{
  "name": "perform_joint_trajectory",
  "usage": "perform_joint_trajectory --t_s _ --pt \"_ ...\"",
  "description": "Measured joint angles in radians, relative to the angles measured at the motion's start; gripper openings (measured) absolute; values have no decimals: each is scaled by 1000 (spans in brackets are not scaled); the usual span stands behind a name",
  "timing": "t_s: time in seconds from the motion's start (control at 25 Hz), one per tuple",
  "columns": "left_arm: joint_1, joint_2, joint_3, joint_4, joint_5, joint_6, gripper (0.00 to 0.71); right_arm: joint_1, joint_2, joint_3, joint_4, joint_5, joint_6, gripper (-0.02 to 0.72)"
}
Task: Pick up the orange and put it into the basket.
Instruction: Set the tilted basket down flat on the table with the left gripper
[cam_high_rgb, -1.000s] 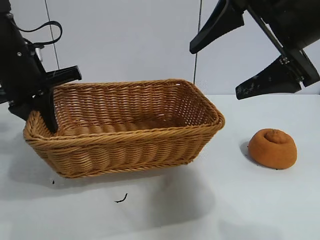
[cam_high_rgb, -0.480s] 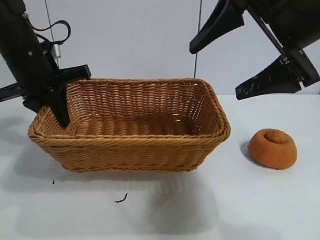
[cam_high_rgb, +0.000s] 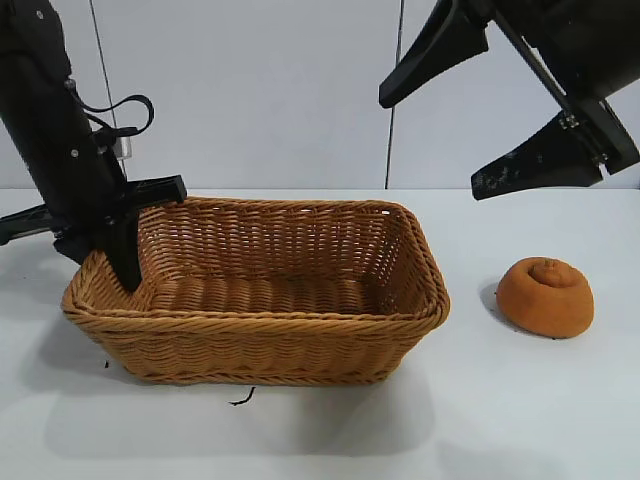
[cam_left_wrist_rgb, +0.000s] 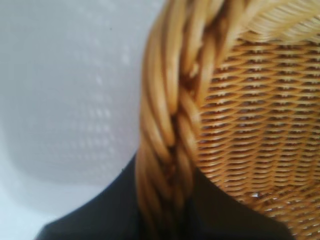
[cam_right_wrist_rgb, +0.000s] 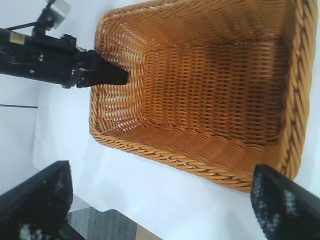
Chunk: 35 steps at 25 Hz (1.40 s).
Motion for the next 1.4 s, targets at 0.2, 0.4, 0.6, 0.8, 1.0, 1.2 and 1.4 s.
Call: perform_joint_trajectory --t_s 0.2,0.4,0.6,0.8,1.0,1.2,1.4 --pt "0 10 -4 -3 -2 0 92 0 0 0 0 1 0 696" --pt "0 11 -4 -3 -2 0 92 0 0 0 0 1 0 696" --pt "0 11 -4 -3 -3 2 92 0 0 0 -1 1 0 696" --pt "0 19 -4 -10 -23 5 212 0 0 0 -1 1 0 696" --pt "0 23 -4 -11 -31 7 586 0 0 0 -1 1 0 696" --pt "0 23 -24 -13 22 10 682 0 0 0 0 3 0 696" --pt "0 16 -137 2 137 23 692 0 0 0 0 3 0 696"
